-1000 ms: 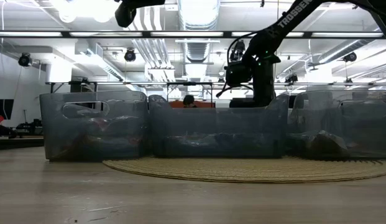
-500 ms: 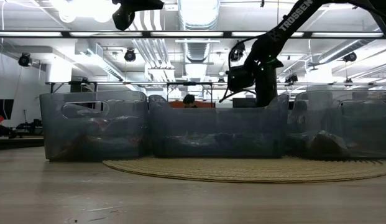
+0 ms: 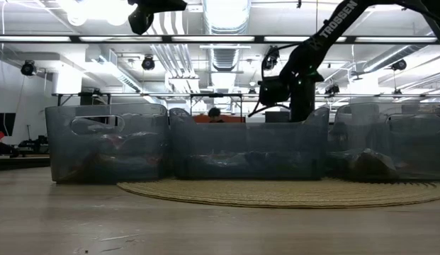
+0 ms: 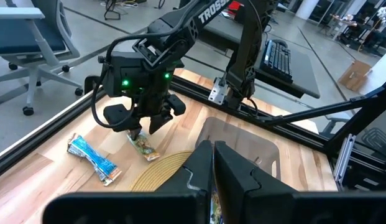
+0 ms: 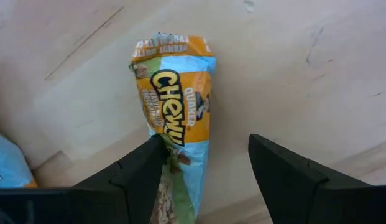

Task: Pick and place Granola Bars by type
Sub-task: Put the orange granola bar into the right black bin

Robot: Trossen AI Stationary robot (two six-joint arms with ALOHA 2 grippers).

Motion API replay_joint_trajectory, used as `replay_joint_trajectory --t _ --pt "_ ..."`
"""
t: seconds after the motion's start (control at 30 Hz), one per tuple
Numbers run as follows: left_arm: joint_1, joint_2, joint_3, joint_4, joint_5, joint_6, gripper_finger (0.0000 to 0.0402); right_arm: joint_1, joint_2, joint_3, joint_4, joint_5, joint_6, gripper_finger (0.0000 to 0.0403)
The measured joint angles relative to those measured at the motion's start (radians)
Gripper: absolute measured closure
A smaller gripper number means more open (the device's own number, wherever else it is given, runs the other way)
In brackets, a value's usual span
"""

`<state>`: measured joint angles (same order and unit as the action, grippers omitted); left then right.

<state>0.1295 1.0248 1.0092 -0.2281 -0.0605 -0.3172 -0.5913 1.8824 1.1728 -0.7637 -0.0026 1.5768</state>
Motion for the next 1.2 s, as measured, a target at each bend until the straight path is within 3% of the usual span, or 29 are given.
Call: replay_joint_trajectory --t 0.57,1.2 --pt "0.0 0.0 0.0 0.0 0.0 0.002 0.0401 0.002 -0.002 -0.023 0.04 0.003 0.002 0.0184" --pt "0.0 0.0 0.0 0.0 0.0 0.003 0.0401 0.002 0.0 -0.024 0.046 0.004 0.002 0.0323"
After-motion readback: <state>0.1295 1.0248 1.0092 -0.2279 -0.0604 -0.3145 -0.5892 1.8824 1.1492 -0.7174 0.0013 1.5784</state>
